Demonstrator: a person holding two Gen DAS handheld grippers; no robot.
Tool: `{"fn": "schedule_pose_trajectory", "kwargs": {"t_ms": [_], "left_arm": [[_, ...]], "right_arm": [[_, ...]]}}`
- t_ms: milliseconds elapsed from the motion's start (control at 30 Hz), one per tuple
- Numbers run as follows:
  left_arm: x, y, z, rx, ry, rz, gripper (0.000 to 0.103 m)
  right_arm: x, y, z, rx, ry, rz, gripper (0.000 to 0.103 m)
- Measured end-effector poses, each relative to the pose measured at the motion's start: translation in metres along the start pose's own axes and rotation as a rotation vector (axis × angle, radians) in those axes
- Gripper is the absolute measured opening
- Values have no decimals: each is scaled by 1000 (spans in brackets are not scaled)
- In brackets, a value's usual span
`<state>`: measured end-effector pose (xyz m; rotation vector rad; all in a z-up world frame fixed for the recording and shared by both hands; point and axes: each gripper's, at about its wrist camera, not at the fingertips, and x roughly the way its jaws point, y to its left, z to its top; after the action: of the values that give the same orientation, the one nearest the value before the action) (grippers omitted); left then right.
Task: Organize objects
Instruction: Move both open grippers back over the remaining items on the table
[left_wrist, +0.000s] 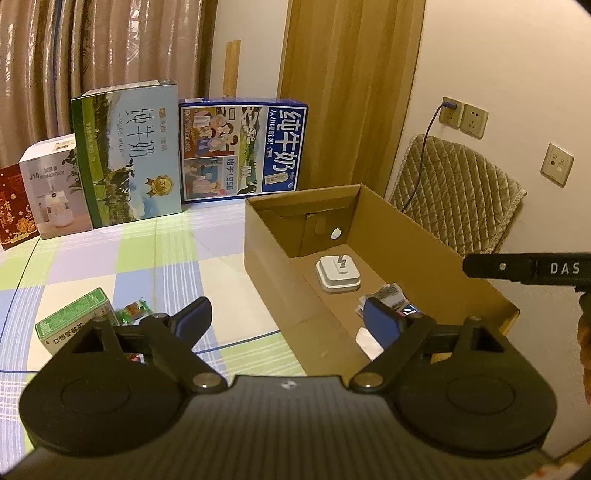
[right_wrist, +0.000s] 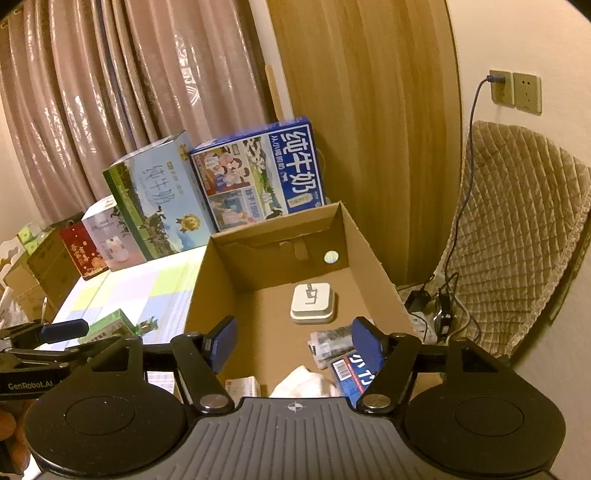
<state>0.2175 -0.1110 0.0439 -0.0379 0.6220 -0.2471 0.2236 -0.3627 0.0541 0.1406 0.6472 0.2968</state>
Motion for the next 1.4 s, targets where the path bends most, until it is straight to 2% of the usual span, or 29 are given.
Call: {"fn": "schedule_pose_trajectory", "kwargs": {"t_ms": [233,267,333,467,567,767,900,1200,1400], "left_arm": [[-8,14,-3,-13,-5,19,91],[-10,16,-4,-13,-5,23,92],[-13,21,-6,-15,-5,33,95],[-20,34,-10,-23,-4,42,99],[-26,45,-13,-31,-4,56,102],[-41,73,-19,-50,-5,93,102],[-56,105,-26,-65,-18,155,102],[-83,183,-57,-102,-13,359,102],[-89,213,-72,-106,-9,411,102]], "right_arm": [[-5,22,5,-42,-13,20,75],[-5,26,6,-47,-15,23,77],[-7,35,7,-61,-26,28,95],[-11,55,10,-99,-57,36,101],[-10,68,12,-118,-55,57,101],[-5,96,13,-145,-50,97,101],[-1,123,13,-170,-51,136,101],[22,179,5,-143,-36,226,101],[54,218,-6,-128,-17,276,101]]}}
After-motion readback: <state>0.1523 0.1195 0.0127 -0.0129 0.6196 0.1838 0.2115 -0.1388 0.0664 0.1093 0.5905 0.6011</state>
